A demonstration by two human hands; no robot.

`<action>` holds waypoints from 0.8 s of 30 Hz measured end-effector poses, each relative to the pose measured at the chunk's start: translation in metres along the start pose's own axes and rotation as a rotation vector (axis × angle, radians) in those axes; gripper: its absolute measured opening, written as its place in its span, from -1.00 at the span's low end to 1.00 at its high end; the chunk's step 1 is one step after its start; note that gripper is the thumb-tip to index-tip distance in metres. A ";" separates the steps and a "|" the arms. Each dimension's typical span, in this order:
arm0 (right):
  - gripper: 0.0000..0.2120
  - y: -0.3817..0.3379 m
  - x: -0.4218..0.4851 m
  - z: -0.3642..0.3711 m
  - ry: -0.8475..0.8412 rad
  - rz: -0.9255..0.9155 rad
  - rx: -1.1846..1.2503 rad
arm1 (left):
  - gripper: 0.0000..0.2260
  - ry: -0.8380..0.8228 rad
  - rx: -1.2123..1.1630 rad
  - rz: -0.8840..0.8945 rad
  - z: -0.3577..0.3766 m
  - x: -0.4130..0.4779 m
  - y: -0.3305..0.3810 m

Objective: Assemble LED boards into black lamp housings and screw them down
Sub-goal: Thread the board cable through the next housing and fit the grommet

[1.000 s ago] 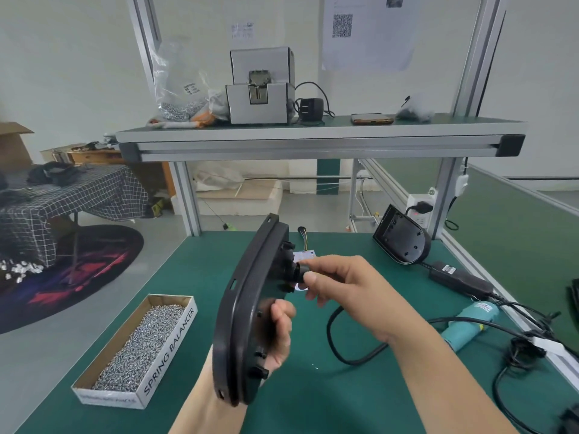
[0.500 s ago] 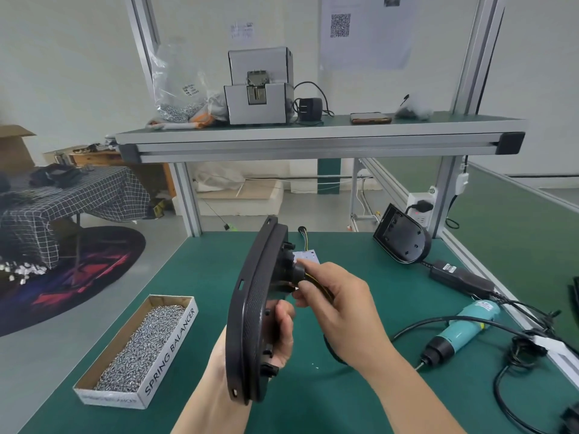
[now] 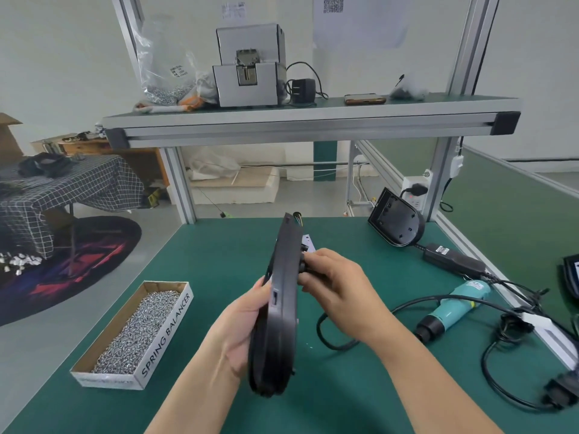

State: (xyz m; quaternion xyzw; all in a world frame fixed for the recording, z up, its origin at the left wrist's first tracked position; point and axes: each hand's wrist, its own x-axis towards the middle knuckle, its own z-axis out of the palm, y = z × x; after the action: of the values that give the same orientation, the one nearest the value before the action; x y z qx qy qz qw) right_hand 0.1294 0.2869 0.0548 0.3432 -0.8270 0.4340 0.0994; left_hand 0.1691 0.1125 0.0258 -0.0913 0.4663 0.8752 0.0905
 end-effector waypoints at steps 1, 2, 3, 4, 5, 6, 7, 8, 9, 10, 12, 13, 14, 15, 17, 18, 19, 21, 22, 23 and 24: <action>-0.80 0.002 0.000 -0.003 -0.050 0.043 0.083 | -0.85 -0.024 0.021 0.033 0.002 0.002 -0.001; -0.74 0.004 -0.001 -0.006 -0.056 0.077 0.184 | -0.88 -0.057 0.062 0.064 0.004 0.001 0.002; -0.68 0.005 -0.003 -0.010 0.010 0.120 0.285 | -0.82 -0.072 0.091 0.121 0.002 0.003 0.003; -0.69 0.007 -0.004 -0.017 0.144 0.179 0.366 | -0.73 -0.083 0.119 0.171 0.002 0.003 0.007; -0.78 0.008 -0.006 -0.026 0.296 0.263 0.437 | -0.68 -0.086 0.154 0.223 -0.001 0.005 0.010; -0.85 0.010 -0.009 -0.034 0.351 0.355 0.525 | -0.67 -0.069 0.190 0.271 -0.002 0.005 0.013; -0.71 0.010 -0.012 -0.039 0.283 0.434 0.624 | -0.67 -0.066 0.232 0.315 -0.005 0.007 0.014; -0.56 0.009 -0.016 -0.042 0.144 0.494 0.712 | -0.68 -0.075 0.278 0.356 -0.003 0.005 0.016; -0.48 0.007 -0.020 -0.039 -0.007 0.523 0.770 | -0.68 -0.088 0.333 0.391 -0.002 0.005 0.016; -0.47 0.003 -0.023 -0.034 -0.119 0.517 0.793 | -0.67 -0.107 0.385 0.418 0.000 0.003 0.015; -0.56 -0.003 -0.029 -0.021 -0.159 0.466 0.841 | -0.65 -0.174 0.487 0.440 0.002 0.003 0.007; -0.57 -0.003 -0.030 -0.017 -0.089 0.488 0.884 | -0.65 -0.202 0.532 0.446 0.003 0.003 0.004; -0.55 -0.002 -0.030 -0.016 0.007 0.531 0.901 | -0.66 -0.215 0.566 0.449 0.004 0.003 0.001; -0.52 0.004 -0.031 -0.015 0.077 0.553 0.884 | -0.66 -0.222 0.585 0.453 0.003 0.004 -0.003; -0.49 0.009 -0.033 -0.017 0.055 0.533 0.821 | -0.65 -0.225 0.587 0.441 0.001 0.003 -0.006; -0.53 0.010 -0.033 -0.018 0.016 0.508 0.797 | -0.64 -0.225 0.596 0.437 0.000 0.002 -0.008; -0.57 0.012 -0.035 -0.017 -0.019 0.479 0.778 | -0.64 -0.226 0.612 0.440 -0.002 0.003 -0.011; -0.59 0.016 -0.037 -0.019 -0.100 0.446 0.719 | -0.64 -0.226 0.636 0.452 -0.004 0.002 -0.018; -0.58 0.016 -0.038 -0.020 -0.141 0.431 0.693 | -0.63 -0.224 0.640 0.460 -0.005 0.002 -0.022; -0.56 0.018 -0.040 -0.021 -0.172 0.407 0.674 | -0.63 -0.220 0.642 0.471 -0.006 0.002 -0.026; -0.55 0.018 -0.042 -0.021 -0.180 0.383 0.654 | -0.62 -0.212 0.642 0.482 -0.007 0.001 -0.029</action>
State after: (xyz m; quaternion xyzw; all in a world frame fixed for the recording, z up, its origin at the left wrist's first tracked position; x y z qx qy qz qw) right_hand 0.1456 0.3309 0.0367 0.2330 -0.6994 0.6537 -0.1710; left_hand 0.1762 0.1230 -0.0012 0.1440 0.7118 0.6859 -0.0457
